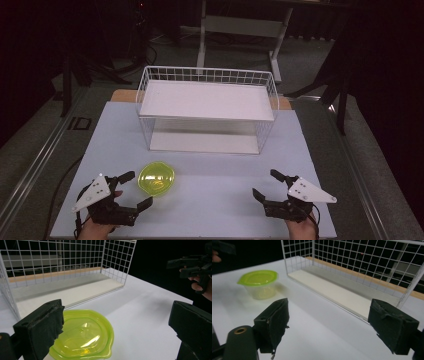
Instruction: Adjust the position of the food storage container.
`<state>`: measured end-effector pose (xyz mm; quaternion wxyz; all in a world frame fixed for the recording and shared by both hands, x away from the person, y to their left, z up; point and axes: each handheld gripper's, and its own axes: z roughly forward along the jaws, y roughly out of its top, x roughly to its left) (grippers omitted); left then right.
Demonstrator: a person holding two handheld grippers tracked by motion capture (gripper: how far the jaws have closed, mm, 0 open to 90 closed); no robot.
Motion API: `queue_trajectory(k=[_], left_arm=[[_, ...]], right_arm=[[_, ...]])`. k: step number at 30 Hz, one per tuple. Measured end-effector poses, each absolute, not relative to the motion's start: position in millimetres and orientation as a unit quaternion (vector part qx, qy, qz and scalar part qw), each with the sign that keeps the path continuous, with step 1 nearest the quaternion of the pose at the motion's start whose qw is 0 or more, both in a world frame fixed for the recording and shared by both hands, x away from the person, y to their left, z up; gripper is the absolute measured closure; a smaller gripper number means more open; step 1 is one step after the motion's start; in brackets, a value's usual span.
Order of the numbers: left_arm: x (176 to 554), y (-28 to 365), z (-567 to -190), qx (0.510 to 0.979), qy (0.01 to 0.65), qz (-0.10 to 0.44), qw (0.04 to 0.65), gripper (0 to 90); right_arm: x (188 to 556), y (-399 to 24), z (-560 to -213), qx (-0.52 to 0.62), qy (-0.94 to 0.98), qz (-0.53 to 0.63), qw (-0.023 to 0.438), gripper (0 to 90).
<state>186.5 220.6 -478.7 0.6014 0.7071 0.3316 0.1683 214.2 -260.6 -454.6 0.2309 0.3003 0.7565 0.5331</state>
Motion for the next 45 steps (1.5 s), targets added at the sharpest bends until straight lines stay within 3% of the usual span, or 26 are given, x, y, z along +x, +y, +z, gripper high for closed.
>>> queue_trajectory(k=[13, 22, 26, 31, 32, 41, 45], left_arm=[[187.6, 220.6, -472.4, 0.704, 0.331, 0.144, 0.611, 0.7], [189.8, 228.2, -461.2, 0.707, 0.348, 0.154, 0.595, 1.9], [193.8, 239.2, -456.5, 0.703, 0.353, 0.168, 0.594, 16.9], [194.3, 251.5, -456.7, 0.715, 0.374, 0.196, 0.558, 50.8], [195.1, 253.9, -457.8, 0.720, 0.378, 0.198, 0.548, 51.9], [202.2, 265.0, -484.4, 0.761, 0.432, 0.180, 0.449, 89.3], [203.7, 262.5, -494.8, 0.772, 0.449, 0.157, 0.421, 90.0]], right_arm=[[207.0, -257.4, -450.4, 0.287, 0.754, 0.538, 0.244, 17.0], [208.5, -255.4, -452.2, 0.289, 0.754, 0.540, 0.238, 17.0], [209.7, -255.6, -452.1, 0.293, 0.751, 0.542, 0.237, 17.0], [210.3, -254.7, -452.4, 0.291, 0.753, 0.543, 0.233, 17.0], [210.5, -254.5, -452.8, 0.292, 0.753, 0.543, 0.233, 17.0], [213.5, -256.6, -454.2, 0.300, 0.751, 0.542, 0.228, 17.0], [213.3, -256.6, -453.6, 0.298, 0.750, 0.543, 0.231, 17.0]])
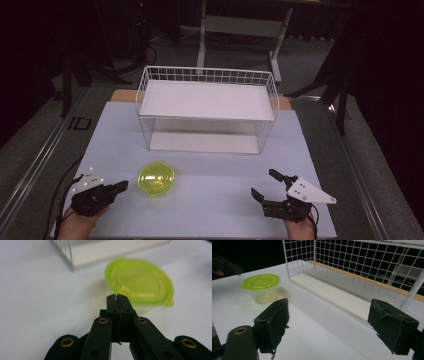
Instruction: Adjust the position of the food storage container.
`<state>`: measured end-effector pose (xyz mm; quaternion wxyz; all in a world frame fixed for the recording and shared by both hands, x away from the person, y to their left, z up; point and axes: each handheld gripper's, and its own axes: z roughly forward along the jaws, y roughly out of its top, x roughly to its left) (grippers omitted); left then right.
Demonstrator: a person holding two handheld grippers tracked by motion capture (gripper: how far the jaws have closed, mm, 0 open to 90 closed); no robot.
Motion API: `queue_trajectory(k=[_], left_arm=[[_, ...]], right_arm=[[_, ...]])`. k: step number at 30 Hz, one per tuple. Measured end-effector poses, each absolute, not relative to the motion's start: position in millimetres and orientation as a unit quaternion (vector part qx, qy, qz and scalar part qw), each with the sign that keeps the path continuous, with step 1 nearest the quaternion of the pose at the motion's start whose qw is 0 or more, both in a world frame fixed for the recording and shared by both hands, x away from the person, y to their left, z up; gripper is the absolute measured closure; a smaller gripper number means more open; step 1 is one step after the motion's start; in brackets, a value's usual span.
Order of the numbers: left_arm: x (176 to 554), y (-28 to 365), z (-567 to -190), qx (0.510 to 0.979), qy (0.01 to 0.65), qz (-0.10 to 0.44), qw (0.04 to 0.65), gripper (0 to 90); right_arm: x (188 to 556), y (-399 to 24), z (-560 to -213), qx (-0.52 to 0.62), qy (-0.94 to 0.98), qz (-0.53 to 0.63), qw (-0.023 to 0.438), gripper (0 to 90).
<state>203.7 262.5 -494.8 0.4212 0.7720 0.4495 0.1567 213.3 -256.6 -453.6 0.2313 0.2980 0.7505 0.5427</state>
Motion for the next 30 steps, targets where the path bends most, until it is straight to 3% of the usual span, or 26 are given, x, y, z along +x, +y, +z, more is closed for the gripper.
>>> queue_trajectory(k=[9, 30], left_arm=[[208.3, 249.5, -514.2, 0.799, 0.440, 0.088, 0.400, 90.0], [254.6, 227.6, -529.6, 0.798, 0.452, 0.087, 0.388, 90.0]], right_arm=[[212.0, -254.2, -452.3, 0.291, 0.755, 0.536, 0.239, 17.0], [212.6, -254.0, -453.4, 0.288, 0.759, 0.535, 0.236, 17.1]])
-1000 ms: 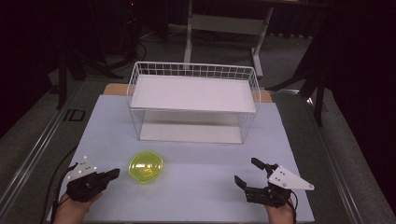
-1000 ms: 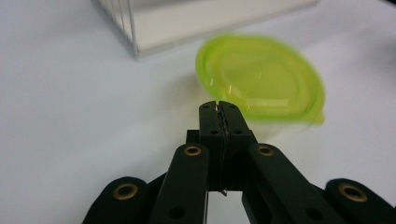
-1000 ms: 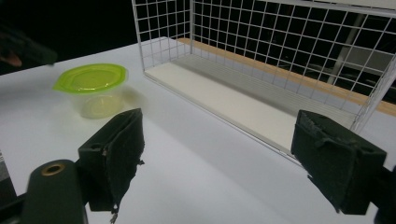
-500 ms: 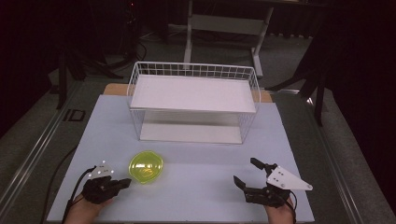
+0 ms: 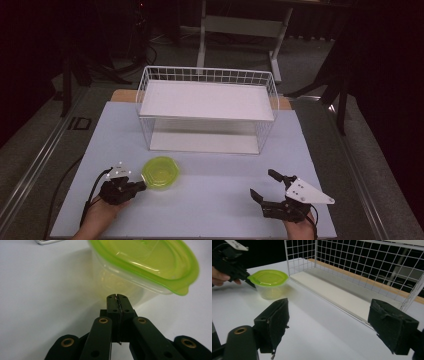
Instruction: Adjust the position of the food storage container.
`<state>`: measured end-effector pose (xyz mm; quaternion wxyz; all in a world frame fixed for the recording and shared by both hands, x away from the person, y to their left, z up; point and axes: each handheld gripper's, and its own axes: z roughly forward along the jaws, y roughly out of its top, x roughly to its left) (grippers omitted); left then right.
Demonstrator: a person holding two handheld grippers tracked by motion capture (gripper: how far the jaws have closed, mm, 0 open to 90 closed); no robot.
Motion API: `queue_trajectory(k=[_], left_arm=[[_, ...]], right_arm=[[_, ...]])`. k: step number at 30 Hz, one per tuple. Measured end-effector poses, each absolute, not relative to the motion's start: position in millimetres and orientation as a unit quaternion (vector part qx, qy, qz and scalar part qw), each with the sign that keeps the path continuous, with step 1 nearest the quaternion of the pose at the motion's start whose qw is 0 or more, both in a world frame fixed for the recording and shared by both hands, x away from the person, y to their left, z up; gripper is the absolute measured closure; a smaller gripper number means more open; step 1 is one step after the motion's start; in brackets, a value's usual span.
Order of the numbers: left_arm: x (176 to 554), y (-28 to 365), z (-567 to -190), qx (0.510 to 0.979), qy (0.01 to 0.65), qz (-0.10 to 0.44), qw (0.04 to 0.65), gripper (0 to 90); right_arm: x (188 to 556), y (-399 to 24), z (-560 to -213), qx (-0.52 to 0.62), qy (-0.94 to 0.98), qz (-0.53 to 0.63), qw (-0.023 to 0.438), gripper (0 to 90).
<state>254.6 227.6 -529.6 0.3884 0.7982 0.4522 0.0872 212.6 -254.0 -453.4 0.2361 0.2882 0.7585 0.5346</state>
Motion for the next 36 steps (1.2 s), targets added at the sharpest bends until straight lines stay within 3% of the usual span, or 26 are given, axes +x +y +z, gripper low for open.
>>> queue_trajectory(k=[8, 15, 36], left_arm=[[262.7, 230.9, -528.3, 0.790, 0.480, 0.114, 0.364, 90.0], [263.3, 235.0, -523.6, 0.772, 0.485, 0.099, 0.398, 90.0], [300.8, 171.4, -532.4, 0.798, 0.444, 0.074, 0.401, 90.0]], right_arm=[[212.1, -252.9, -453.4, 0.285, 0.762, 0.531, 0.237, 17.0], [213.2, -252.4, -454.0, 0.287, 0.762, 0.532, 0.234, 17.0], [214.0, -252.6, -456.6, 0.292, 0.764, 0.530, 0.227, 17.1]])
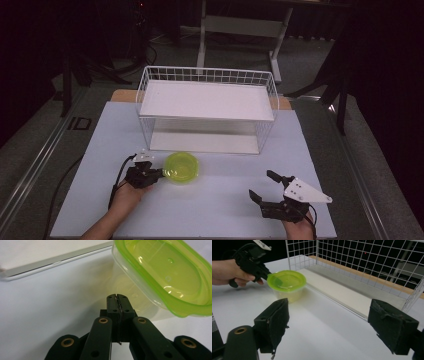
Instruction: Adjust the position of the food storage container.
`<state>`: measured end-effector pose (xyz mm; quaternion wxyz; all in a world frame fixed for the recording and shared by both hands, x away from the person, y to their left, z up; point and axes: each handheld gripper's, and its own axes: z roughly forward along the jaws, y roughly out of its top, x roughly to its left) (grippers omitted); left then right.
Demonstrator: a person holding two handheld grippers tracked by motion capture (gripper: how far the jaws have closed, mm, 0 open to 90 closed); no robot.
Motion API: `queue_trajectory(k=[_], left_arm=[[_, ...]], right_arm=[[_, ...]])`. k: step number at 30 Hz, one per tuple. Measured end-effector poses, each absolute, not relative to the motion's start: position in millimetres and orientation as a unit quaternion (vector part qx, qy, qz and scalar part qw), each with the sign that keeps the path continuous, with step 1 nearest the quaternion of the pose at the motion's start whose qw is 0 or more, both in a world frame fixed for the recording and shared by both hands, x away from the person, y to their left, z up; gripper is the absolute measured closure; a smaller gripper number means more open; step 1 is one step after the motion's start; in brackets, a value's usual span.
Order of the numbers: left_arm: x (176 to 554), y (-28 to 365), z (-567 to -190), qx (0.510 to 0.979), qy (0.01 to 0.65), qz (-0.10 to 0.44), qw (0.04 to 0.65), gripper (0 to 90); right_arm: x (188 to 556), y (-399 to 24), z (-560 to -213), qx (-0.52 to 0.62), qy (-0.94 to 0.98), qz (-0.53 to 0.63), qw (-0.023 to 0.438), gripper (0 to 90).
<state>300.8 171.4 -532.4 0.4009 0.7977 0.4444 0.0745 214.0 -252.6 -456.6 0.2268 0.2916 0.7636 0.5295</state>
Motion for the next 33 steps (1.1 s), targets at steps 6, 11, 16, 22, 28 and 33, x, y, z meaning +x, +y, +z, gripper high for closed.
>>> queue_trajectory(k=[6, 11, 16, 22, 28, 33], left_arm=[[305.3, 155.5, -536.1, 0.803, 0.435, 0.065, 0.403, 90.0], [306.8, 153.3, -536.5, 0.801, 0.438, 0.058, 0.404, 90.0], [301.8, 164.4, -531.9, 0.791, 0.446, 0.053, 0.415, 90.0], [299.0, 160.5, -532.1, 0.790, 0.436, 0.036, 0.428, 90.0], [303.0, 143.9, -534.4, 0.800, 0.426, 0.029, 0.422, 90.0], [309.0, 127.1, -533.5, 0.803, 0.419, 0.021, 0.423, 90.0]], right_arm=[[214.3, -252.8, -457.1, 0.290, 0.765, 0.529, 0.226, 17.1], [214.4, -253.1, -457.6, 0.292, 0.764, 0.529, 0.224, 17.1], [214.2, -253.3, -456.8, 0.293, 0.764, 0.530, 0.223, 17.1], [214.4, -250.9, -456.7, 0.293, 0.766, 0.528, 0.221, 17.1], [213.6, -250.5, -456.9, 0.290, 0.767, 0.526, 0.225, 17.1], [214.0, -252.3, -456.9, 0.291, 0.767, 0.526, 0.224, 17.1]])
